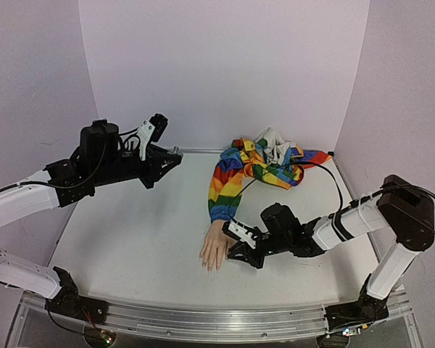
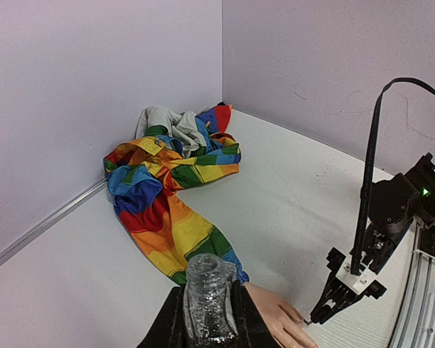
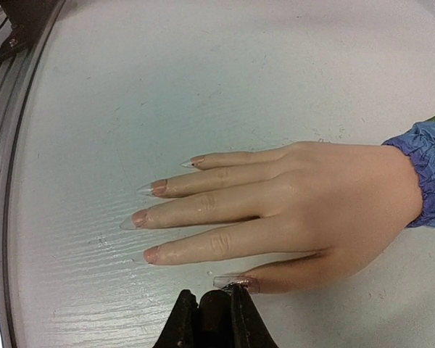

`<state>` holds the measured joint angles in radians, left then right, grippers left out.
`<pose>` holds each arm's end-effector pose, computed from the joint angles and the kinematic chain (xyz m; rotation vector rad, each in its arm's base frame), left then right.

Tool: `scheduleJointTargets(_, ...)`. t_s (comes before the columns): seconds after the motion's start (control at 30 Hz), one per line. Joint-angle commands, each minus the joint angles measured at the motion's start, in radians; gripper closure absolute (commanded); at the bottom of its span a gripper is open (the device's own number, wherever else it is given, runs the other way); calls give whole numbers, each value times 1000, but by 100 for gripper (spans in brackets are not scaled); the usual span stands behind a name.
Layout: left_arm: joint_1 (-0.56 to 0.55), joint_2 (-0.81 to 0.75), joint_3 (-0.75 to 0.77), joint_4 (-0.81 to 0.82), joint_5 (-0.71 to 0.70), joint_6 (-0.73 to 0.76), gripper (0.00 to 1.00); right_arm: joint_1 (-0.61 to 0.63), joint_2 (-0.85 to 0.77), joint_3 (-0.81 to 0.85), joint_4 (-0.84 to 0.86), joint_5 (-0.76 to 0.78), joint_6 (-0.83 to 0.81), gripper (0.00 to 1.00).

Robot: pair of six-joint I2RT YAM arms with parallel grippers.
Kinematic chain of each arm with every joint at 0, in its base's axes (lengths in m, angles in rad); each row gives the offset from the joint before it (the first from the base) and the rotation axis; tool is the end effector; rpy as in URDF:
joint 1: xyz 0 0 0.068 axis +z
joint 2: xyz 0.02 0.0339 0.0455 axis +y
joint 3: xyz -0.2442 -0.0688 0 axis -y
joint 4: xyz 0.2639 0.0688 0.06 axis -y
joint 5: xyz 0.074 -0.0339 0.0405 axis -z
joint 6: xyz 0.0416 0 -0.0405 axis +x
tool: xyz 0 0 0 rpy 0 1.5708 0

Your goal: Paint the nails

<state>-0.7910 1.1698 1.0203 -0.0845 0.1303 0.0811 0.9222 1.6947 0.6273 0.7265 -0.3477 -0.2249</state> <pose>0.2118 -0.2219 0.3316 0.8651 1.6316 -0.6190 0.1921 0.2768 0.1158 -1.2663 1.5127 0.7955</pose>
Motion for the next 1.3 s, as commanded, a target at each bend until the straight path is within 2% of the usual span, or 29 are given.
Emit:
scheduleJointTargets(0.0, 5, -29, 7, 61, 12, 9, 100, 10, -5, 30, 11, -23, -11, 100)
scheduleJointTargets(0.73, 6, -26, 6, 61, 11, 11, 100, 13, -96, -26, 20, -14, -16, 100)
scheduleJointTargets(0.87, 6, -26, 7, 61, 12, 10, 100, 13, -117, -42, 30, 36, -8, 100)
scheduleJointTargets(1.03, 6, -25, 6, 61, 14, 9, 100, 13, -88, -21, 40, 111, 2, 100)
scheduleJointTargets(1.27, 6, -24, 6, 60, 13, 12, 100, 13, -62, -7, 52, 96, -4, 100)
